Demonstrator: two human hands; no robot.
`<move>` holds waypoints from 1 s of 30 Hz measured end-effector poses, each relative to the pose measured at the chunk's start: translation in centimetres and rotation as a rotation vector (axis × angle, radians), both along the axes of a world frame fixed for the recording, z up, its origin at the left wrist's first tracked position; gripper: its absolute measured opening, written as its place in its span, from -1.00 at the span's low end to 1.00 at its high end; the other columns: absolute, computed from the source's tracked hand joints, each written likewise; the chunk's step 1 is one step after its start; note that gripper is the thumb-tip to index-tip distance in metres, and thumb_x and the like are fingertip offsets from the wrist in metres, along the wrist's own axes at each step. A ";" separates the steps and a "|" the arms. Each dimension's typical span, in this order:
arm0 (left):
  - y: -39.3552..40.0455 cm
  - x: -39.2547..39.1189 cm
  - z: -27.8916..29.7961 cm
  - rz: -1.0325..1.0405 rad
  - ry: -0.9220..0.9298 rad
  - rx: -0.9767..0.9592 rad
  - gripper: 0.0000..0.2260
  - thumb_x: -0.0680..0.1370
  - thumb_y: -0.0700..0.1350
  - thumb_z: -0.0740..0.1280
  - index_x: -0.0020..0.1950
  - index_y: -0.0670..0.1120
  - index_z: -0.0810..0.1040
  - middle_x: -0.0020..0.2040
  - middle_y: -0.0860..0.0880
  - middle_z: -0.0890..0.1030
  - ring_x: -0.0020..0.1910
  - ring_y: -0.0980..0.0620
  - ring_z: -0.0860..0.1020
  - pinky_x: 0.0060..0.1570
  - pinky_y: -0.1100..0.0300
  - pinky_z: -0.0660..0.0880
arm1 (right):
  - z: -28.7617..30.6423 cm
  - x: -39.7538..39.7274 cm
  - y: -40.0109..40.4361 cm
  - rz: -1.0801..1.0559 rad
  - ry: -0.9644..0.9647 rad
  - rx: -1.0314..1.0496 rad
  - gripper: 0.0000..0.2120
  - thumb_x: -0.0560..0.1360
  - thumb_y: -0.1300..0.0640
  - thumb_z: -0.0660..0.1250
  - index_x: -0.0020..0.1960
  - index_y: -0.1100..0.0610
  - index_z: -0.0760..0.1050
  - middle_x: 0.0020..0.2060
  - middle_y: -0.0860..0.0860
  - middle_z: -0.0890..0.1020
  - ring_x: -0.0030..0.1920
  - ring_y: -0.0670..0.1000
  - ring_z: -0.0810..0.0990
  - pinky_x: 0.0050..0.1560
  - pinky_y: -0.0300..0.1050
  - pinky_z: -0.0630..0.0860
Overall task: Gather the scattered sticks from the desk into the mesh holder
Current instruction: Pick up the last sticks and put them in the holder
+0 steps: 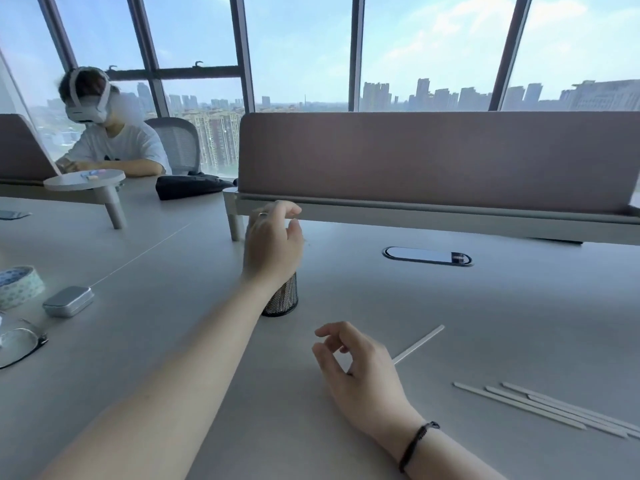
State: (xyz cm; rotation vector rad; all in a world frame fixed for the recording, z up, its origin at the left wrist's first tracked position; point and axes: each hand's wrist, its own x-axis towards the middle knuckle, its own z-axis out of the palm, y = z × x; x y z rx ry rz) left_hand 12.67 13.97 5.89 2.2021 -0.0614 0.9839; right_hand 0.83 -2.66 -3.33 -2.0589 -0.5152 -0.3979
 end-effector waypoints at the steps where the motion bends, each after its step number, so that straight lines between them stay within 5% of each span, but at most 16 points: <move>1: -0.8 -0.8 -0.1 0.014 -0.103 0.055 -0.81 0.55 -0.19 0.25 0.12 -0.08 0.57 0.08 -0.02 0.63 0.23 -0.05 0.43 0.17 0.03 0.43 | 0.1 -0.1 -0.2 0.008 0.010 -0.021 -0.83 0.51 -0.06 0.32 0.08 -0.09 0.56 -0.19 -0.27 0.59 -0.11 -0.24 0.52 -0.06 -0.42 0.39; 5: -5.6 -4.8 -2.1 -0.187 -0.178 0.200 -0.80 0.55 -0.13 0.27 0.13 -0.10 0.58 0.11 0.01 0.62 0.23 -0.02 0.46 0.21 0.12 0.39 | 0.8 -0.5 -2.4 -0.007 -0.045 -0.129 -0.80 0.55 -0.03 0.30 0.15 -0.04 0.53 -0.06 -0.19 0.59 -0.12 -0.16 0.51 -0.06 -0.25 0.41; 9: -9.3 -7.1 -6.7 -0.429 0.180 0.290 -0.74 0.56 0.02 0.27 0.15 -0.04 0.62 0.23 0.03 0.59 0.27 0.04 0.47 0.25 0.11 0.40 | 0.8 -1.0 -8.1 -0.126 -0.110 -0.282 -0.85 0.52 -0.02 0.30 0.02 -0.01 0.59 -0.06 -0.12 0.61 -0.11 0.02 0.57 -0.09 -0.12 0.43; 14: -12.6 -7.8 -10.0 -0.427 0.539 0.458 -0.51 0.53 0.31 0.27 0.36 0.07 0.53 0.48 0.08 0.39 0.46 -0.01 0.26 0.39 0.09 0.25 | 1.7 -1.7 -18.4 -0.452 -0.090 -0.558 -0.67 0.50 -0.23 0.30 0.09 -0.05 0.64 0.02 -0.12 0.60 0.04 0.02 0.57 0.05 -0.10 0.42; 17: -13.5 -8.1 -10.2 -0.412 0.499 0.479 -0.58 0.54 0.26 0.30 0.33 0.11 0.56 0.40 0.13 0.47 0.43 0.04 0.30 0.36 0.08 0.29 | 2.2 -2.2 -23.5 -0.459 0.202 -0.674 -0.46 0.34 -0.44 0.33 0.16 -0.12 0.61 0.07 -0.13 0.57 0.15 -0.02 0.49 0.18 -0.05 0.42; 19: -13.6 -8.5 -10.1 -0.420 0.452 0.430 -0.72 0.57 0.15 0.33 0.22 0.11 0.65 0.31 0.14 0.56 0.35 0.05 0.38 0.28 0.13 0.34 | 1.9 -2.2 -25.0 -0.404 0.329 -0.652 -0.51 0.29 -0.39 0.44 0.09 -0.14 0.65 0.01 -0.14 0.56 0.10 -0.02 0.52 0.14 -0.08 0.46; 23: -13.5 -9.0 -9.9 -0.409 0.391 0.372 -0.87 0.57 -0.03 0.37 0.02 0.04 0.73 0.13 0.13 0.65 0.18 0.04 0.50 0.14 0.18 0.40 | 1.6 -1.5 -24.3 -0.369 0.315 -0.527 -0.78 0.33 -0.12 0.55 -0.09 -0.06 0.71 -0.13 -0.14 0.60 -0.05 -0.03 0.55 0.01 -0.10 0.51; 30: -13.3 -9.5 -9.7 -0.368 0.405 0.400 -0.90 0.59 -0.07 0.32 -0.08 0.04 0.61 -0.04 0.15 0.59 0.05 0.07 0.49 -0.01 0.12 0.44 | 1.7 -1.6 -23.0 -0.333 0.350 -0.527 -0.92 0.40 -0.03 0.49 -0.18 -0.07 0.61 -0.23 -0.15 0.57 -0.18 -0.10 0.53 -0.23 -0.21 0.39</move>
